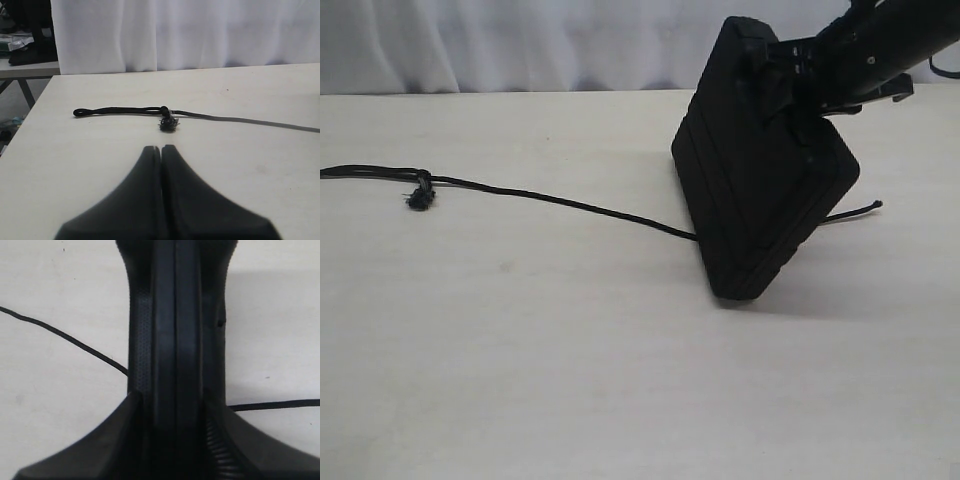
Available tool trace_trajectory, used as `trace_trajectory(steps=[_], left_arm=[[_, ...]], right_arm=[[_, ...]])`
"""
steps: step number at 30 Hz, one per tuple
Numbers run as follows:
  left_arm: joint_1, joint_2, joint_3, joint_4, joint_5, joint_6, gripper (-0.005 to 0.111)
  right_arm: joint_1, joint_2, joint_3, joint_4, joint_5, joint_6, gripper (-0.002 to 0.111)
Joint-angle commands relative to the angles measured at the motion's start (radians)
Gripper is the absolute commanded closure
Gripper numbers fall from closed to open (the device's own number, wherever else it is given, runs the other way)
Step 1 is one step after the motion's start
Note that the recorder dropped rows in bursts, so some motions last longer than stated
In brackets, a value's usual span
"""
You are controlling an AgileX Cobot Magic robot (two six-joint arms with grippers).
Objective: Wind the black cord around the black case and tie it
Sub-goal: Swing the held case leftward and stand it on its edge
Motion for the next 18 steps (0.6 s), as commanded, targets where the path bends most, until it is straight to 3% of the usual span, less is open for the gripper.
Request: trace_trajectory(steps=[1, 5, 10, 13, 18], left_arm=[[-0.007, -0.004, 0.004, 0.002, -0.006, -0.003, 0.107], [-0.007, -0.004, 0.004, 0.002, -0.006, -0.003, 0.107], [-0.007, -0.004, 0.004, 0.002, -0.006, -0.003, 0.107], [-0.007, -0.004, 0.004, 0.002, -0.006, -0.003, 0.107], [-0.007, -0.004, 0.004, 0.002, -0.006, -0.003, 0.107]], right_arm=[[0.027, -0.023, 0.003, 0.002, -0.018, -0.015, 0.074], [0.099, -0.023, 0.003, -0.088, -0.101, 0.061, 0.074], [0.105, -0.023, 0.003, -0.178, -0.085, 0.161, 0.080], [0.105, -0.023, 0.003, -0.161, -0.087, 0.139, 0.073], [0.105, -0.024, -0.028, -0.154, -0.083, 0.139, 0.072]])
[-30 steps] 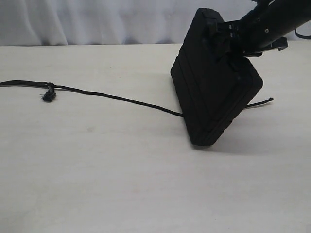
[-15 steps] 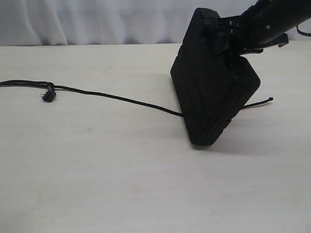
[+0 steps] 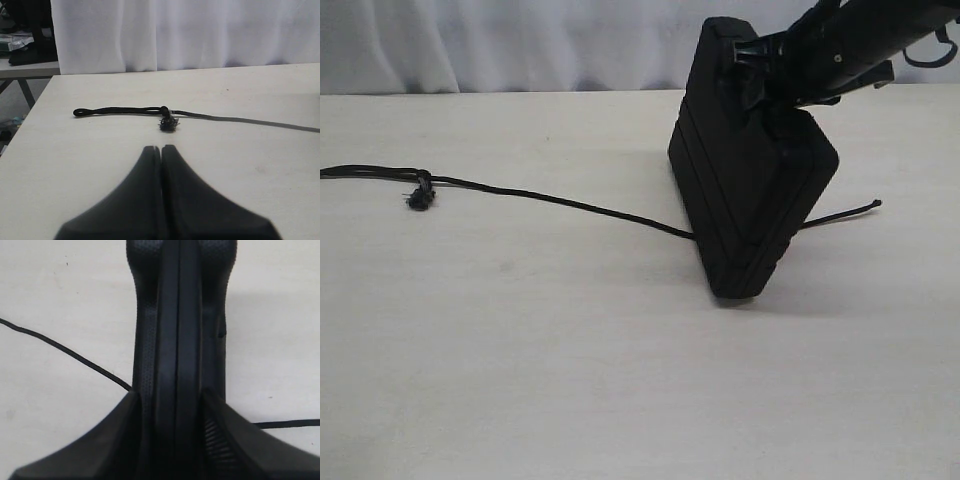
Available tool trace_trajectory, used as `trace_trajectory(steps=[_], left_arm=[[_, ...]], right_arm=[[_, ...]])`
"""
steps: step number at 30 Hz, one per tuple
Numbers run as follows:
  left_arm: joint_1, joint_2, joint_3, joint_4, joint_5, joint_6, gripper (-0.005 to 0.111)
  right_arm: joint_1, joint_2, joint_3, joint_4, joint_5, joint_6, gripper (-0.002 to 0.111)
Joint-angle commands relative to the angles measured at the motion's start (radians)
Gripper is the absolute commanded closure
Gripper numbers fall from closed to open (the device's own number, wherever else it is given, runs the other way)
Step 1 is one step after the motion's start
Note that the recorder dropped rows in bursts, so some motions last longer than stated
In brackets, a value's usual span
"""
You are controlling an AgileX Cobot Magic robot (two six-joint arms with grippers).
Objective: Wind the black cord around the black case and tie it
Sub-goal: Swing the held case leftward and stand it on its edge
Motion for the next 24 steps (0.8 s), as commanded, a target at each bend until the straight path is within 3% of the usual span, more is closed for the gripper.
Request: trace_trajectory(steps=[1, 16, 18, 21, 24], left_arm=[[-0.007, -0.004, 0.004, 0.002, -0.006, -0.003, 0.107], [-0.007, -0.004, 0.004, 0.002, -0.006, -0.003, 0.107], [-0.007, -0.004, 0.004, 0.002, -0.006, -0.003, 0.107], [-0.007, -0.004, 0.004, 0.002, -0.006, -0.003, 0.107], [-0.007, -0.004, 0.004, 0.002, -0.006, -0.003, 0.107]], right_arm=[[0.001, -0.011, -0.036, 0.012, 0.016, -0.006, 0.072], [0.005, -0.011, -0.043, -0.002, 0.081, 0.000, 0.076], [0.032, -0.011, -0.043, -0.027, 0.083, 0.032, 0.083], [0.062, -0.011, -0.043, -0.017, 0.057, 0.059, 0.104], [0.062, -0.011, -0.043, -0.015, 0.055, 0.135, 0.104]])
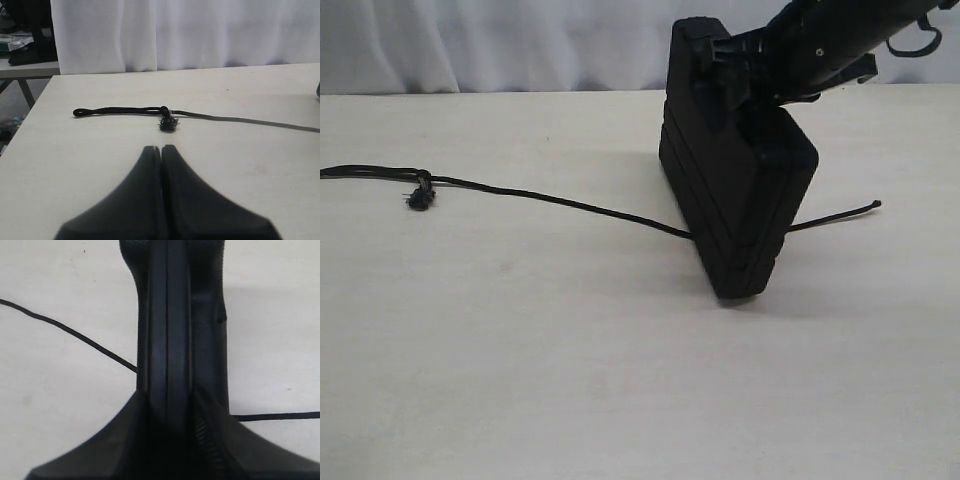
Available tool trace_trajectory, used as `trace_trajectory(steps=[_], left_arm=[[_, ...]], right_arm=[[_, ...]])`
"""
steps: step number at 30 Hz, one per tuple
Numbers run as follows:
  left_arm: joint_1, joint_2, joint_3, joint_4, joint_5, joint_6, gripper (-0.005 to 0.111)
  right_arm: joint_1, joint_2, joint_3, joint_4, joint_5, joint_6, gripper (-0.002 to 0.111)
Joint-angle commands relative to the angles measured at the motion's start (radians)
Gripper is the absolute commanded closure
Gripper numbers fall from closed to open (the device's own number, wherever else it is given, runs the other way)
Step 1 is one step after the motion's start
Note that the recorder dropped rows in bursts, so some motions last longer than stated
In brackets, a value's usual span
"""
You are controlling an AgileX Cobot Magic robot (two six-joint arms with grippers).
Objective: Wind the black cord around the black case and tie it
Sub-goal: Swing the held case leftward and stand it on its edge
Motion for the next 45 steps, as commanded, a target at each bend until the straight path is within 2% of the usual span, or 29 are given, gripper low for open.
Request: trace_trajectory(steps=[1, 6, 12, 24, 45], left_arm=[[-0.007, -0.004, 0.004, 0.002, -0.006, -0.003, 0.107], [-0.007, -0.004, 0.004, 0.002, -0.006, -0.003, 0.107], [-0.007, -0.004, 0.004, 0.002, -0.006, -0.003, 0.107], [-0.007, -0.004, 0.004, 0.002, -0.006, -0.003, 0.107], [-0.007, -0.004, 0.004, 0.002, -0.006, -0.003, 0.107]], right_arm=[[0.007, -0.015, -0.005, 0.014, -0.008, 0.106, 0.104], [0.051, -0.070, -0.005, 0.011, -0.047, 0.269, 0.104], [0.102, -0.085, 0.001, -0.003, -0.065, 0.364, 0.104], [0.246, -0.074, 0.071, -0.384, -0.249, 0.837, 0.104], [0.246, -0.072, 0.075, -0.459, -0.215, 0.876, 0.104]])
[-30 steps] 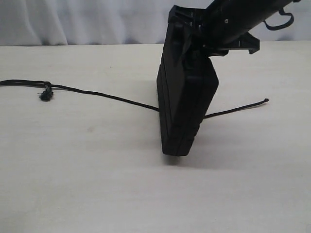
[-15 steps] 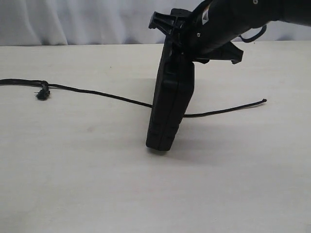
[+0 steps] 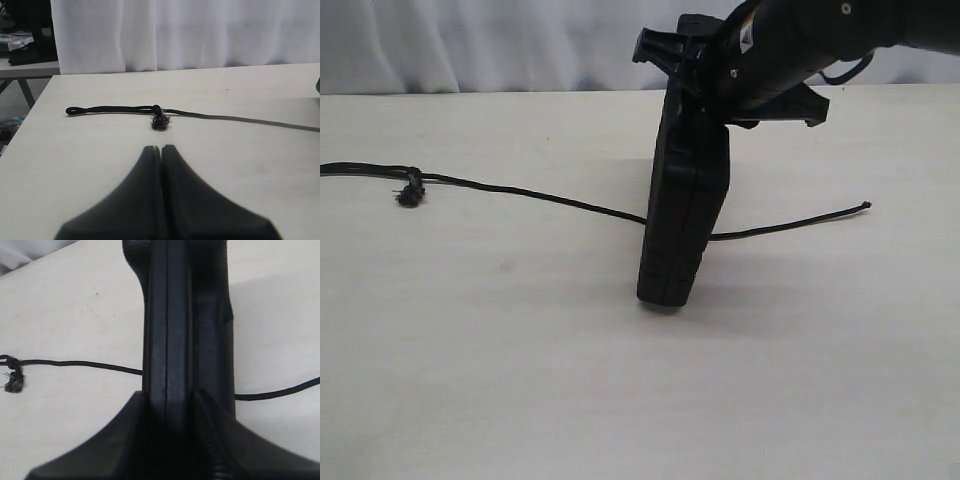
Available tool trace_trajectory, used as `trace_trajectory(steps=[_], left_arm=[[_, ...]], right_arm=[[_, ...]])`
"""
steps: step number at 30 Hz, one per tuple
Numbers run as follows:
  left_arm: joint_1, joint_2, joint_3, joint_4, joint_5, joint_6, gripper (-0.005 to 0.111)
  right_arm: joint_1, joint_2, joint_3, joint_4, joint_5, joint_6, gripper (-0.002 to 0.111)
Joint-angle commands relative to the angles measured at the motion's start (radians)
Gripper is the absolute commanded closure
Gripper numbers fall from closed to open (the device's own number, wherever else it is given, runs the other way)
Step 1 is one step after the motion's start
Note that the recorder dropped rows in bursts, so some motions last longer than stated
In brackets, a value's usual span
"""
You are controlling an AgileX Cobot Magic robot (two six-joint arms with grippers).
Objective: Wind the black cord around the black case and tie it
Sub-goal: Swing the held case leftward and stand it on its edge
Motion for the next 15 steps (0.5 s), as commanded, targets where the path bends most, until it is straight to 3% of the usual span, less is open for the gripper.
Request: trace_trajectory(steps=[1, 15], left_arm=[[-0.007, -0.004, 0.004, 0.002, -0.006, -0.003, 0.107], [-0.007, -0.004, 0.004, 0.002, -0.006, -0.003, 0.107]], right_arm=[[0.001, -0.018, -0.013, -0.024, -0.064, 0.034, 0.104], [0.001, -0.038, -0.013, -0.021, -0.111, 0.035, 0.104]])
